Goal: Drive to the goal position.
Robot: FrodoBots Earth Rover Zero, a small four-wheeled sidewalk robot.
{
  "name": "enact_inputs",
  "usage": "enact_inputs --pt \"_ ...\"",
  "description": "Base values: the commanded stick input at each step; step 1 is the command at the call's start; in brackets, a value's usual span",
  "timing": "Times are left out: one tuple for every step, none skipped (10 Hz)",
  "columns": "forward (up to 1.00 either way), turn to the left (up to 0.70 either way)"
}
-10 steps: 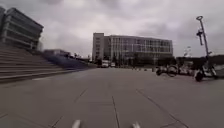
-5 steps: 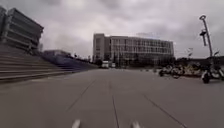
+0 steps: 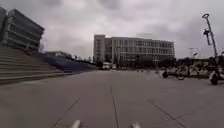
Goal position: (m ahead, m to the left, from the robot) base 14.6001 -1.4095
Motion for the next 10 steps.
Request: enact_inputs --pt "0.70 0.00" --pt "0.70 0.00" --pt "0.70 0.00" --pt "0.70 0.00" --pt "0.70 0.00" --pt "0.70 0.00" --pt "0.70 0.00" --pt "0.70 0.00" --pt "0.70 0.00" --pt "0.70 0.00"
